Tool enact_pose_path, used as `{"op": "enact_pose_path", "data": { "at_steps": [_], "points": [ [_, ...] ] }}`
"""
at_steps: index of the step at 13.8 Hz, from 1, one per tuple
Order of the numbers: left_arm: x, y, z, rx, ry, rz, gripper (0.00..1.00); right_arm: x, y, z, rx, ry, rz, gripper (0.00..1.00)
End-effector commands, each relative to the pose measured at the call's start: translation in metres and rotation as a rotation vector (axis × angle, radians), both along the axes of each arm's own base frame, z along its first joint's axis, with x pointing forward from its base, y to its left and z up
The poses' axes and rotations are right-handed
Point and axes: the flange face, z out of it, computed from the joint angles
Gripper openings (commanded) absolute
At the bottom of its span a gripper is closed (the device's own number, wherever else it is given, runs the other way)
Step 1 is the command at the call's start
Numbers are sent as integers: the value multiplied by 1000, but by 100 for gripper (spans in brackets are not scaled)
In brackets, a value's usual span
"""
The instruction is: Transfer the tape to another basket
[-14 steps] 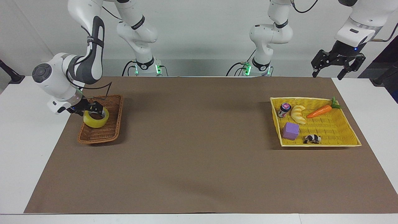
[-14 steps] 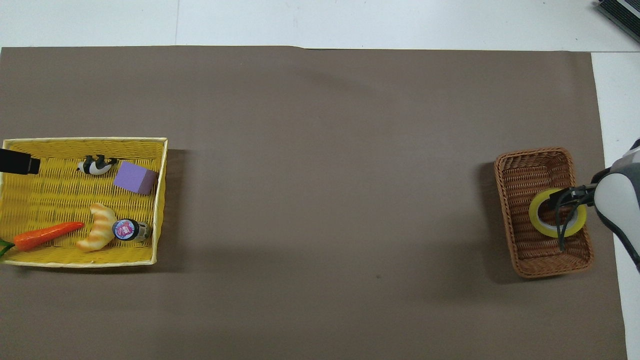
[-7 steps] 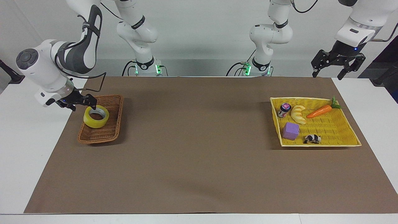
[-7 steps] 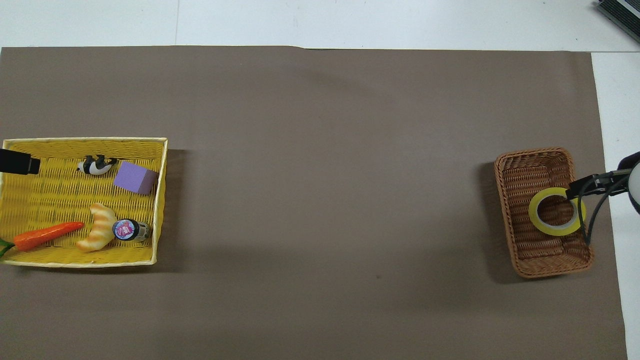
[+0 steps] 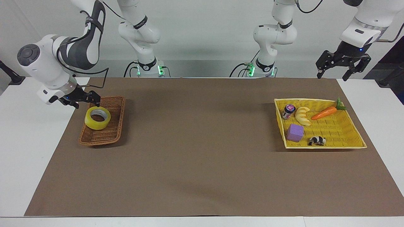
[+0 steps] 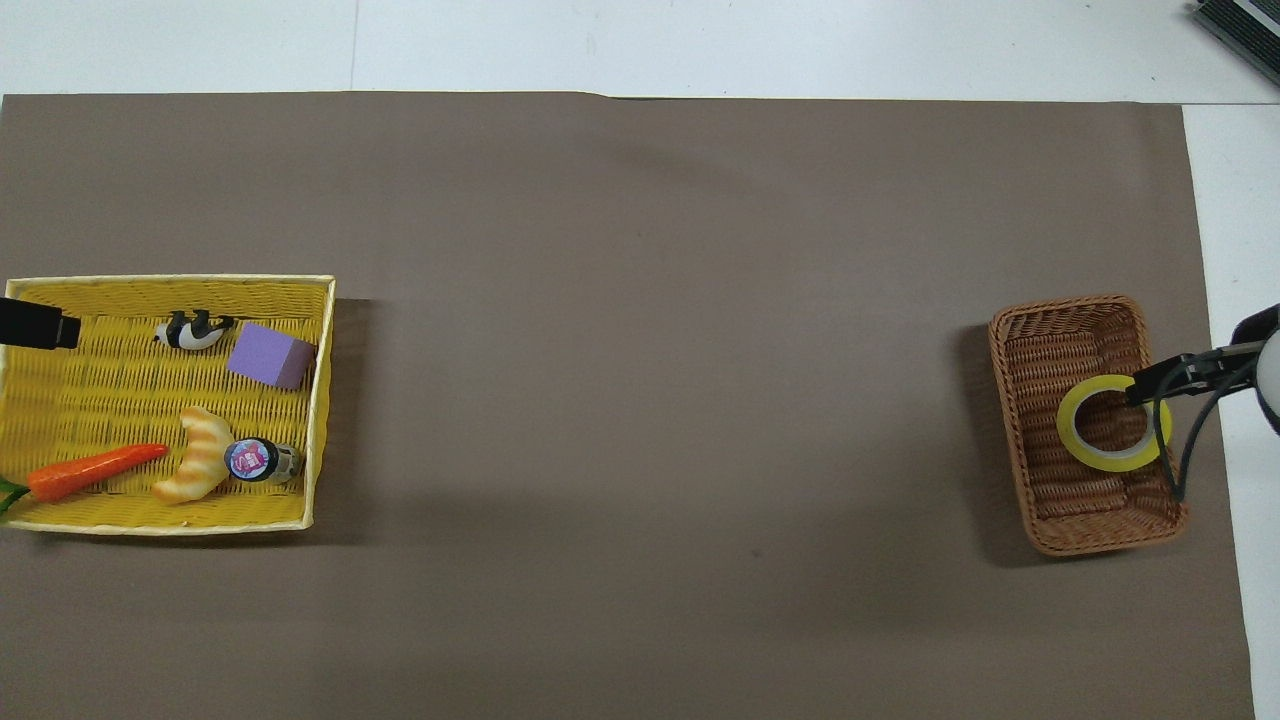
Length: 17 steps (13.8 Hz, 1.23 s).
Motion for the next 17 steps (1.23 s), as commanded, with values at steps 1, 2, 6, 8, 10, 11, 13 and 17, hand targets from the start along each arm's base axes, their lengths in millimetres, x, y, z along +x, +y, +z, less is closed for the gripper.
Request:
{"op": "enact_pose_path", "data": {
  "at_steps": [1, 2, 6, 8, 10, 11, 13, 17],
  "points": [
    [1, 2, 2, 13, 6, -6, 100, 14, 47, 30, -103, -56, -13, 100],
    [1, 3, 2, 13, 6, -5, 100, 17, 62, 35, -111, -72, -32, 100],
    [1, 3, 2, 13, 6, -5, 100, 27, 91, 93, -84, -193, -68, 100],
    [0, 3, 3, 13, 5, -5, 100, 21, 102, 129, -22, -259, -88, 100],
    [1, 2, 2, 13, 6, -6, 100, 17, 111, 147, -10, -259, -78, 100],
    [1, 3, 2, 13, 6, -5, 100, 15, 120, 154, -8, -249, -63, 100],
    [1, 3, 2, 13, 6, -5, 100, 10, 120, 160, -29, -182, -57, 100],
    [1, 3, 2, 13, 6, -5, 100, 1, 120, 169, -24, -118, -55, 100]
  ]
}}
